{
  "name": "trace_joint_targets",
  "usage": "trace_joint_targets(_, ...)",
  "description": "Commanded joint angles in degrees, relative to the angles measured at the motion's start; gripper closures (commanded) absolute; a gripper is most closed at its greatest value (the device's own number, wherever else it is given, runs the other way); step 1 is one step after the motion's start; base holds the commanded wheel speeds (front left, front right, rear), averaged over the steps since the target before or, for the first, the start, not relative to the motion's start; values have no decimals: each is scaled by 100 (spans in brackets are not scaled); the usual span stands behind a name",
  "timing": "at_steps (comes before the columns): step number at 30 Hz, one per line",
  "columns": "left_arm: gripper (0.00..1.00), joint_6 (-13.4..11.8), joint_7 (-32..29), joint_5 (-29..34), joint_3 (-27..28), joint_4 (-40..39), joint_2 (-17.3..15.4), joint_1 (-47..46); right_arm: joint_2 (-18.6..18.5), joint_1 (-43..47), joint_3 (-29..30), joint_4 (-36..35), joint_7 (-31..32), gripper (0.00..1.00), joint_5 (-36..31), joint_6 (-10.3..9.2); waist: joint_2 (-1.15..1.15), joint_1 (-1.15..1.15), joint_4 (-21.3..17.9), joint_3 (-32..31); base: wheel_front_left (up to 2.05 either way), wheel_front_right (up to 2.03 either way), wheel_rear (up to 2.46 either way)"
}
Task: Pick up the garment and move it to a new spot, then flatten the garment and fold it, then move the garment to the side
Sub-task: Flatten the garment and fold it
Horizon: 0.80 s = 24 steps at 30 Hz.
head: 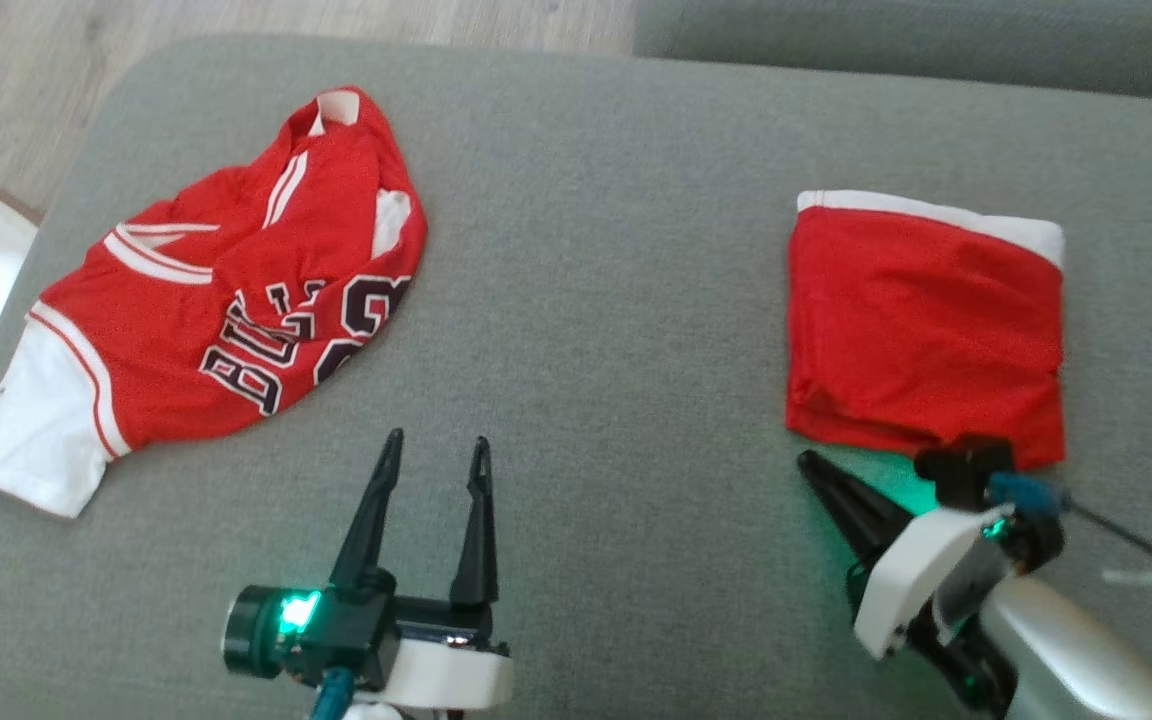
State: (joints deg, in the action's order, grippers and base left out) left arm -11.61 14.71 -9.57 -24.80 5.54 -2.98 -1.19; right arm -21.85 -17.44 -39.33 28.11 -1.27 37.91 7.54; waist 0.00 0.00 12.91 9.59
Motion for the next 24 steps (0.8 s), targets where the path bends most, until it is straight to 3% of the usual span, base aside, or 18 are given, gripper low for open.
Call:
trace_joint_targets(1,0,-17,29,7,217,-140,10,-180,-83,99,-124,-228,-242,100,88,-5,0,0,-94,-119,0,0,0)
trace_joint_targets(2,0,-14,29,4,250,-132,10,-159,-97,125,-165,-278,-434,100,100,-5,0,0,-133,-178,0,0,0)
trace_joint_targets(4,0,-6,29,-7,318,-128,10,-99,-150,191,-189,-290,-819,78,-10,-5,0,0,-211,-305,0,0,0)
trace_joint_targets(5,0,-3,29,-15,357,-127,10,-59,-166,230,-155,-277,-999,3,-109,-5,0,0,-254,-372,0,0,0)
trace_joint_targets(10,0,6,29,3,565,-176,10,154,24,656,863,-426,-1362,0,-590,-5,0,0,-431,-713,0,0,0)
trace_joint_targets(15,0,-15,29,76,788,-288,10,418,637,1510,2680,-1558,-1370,0,-1518,-5,0,0,-624,-952,0,0,0)
trace_joint_targets(24,0,199,29,264,1045,-327,9,689,1322,2482,3743,-2295,-1372,0,-2651,-5,0,0,-791,-1164,0,0,0)
